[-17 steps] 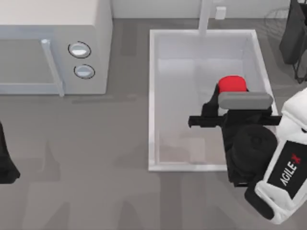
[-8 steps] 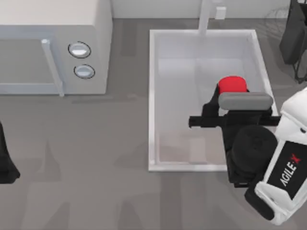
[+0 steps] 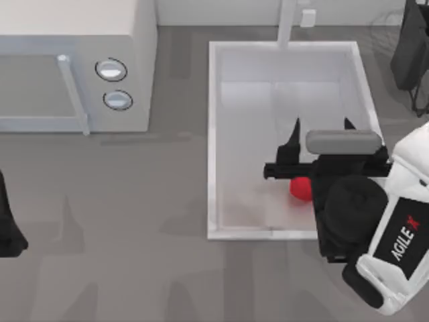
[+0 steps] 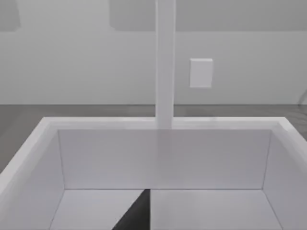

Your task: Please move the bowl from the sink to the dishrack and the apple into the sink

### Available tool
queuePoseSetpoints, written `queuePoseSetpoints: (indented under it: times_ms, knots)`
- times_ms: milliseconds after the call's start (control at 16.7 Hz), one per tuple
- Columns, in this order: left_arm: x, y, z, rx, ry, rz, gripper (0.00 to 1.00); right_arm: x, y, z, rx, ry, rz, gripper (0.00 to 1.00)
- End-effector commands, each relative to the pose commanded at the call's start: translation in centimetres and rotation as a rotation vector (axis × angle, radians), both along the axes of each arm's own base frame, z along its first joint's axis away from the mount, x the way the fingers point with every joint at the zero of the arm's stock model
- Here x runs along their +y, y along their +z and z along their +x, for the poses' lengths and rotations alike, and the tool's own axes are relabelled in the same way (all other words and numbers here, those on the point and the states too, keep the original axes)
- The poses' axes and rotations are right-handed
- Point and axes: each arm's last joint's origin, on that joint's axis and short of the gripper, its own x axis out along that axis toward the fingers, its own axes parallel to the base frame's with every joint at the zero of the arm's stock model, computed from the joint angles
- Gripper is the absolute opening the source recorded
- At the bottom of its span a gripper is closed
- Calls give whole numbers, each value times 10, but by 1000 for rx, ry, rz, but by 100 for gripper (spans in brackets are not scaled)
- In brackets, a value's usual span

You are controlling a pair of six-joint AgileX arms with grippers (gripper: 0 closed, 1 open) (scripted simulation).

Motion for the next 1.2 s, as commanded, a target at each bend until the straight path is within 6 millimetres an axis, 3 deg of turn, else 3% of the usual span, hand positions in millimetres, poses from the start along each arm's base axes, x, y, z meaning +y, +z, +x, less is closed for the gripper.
queuePoseSetpoints:
  times_ms: [720, 960, 1200]
  knots:
    - [0, 0, 0, 0, 0, 0, 100, -3, 5, 1, 4, -8, -1, 100]
    - [0, 0, 0, 0, 0, 0, 100, -27, 39, 8, 5, -59, 19, 100]
    - [0, 0, 0, 0, 0, 0, 100, -71, 97, 0, -21, -129, 66, 100]
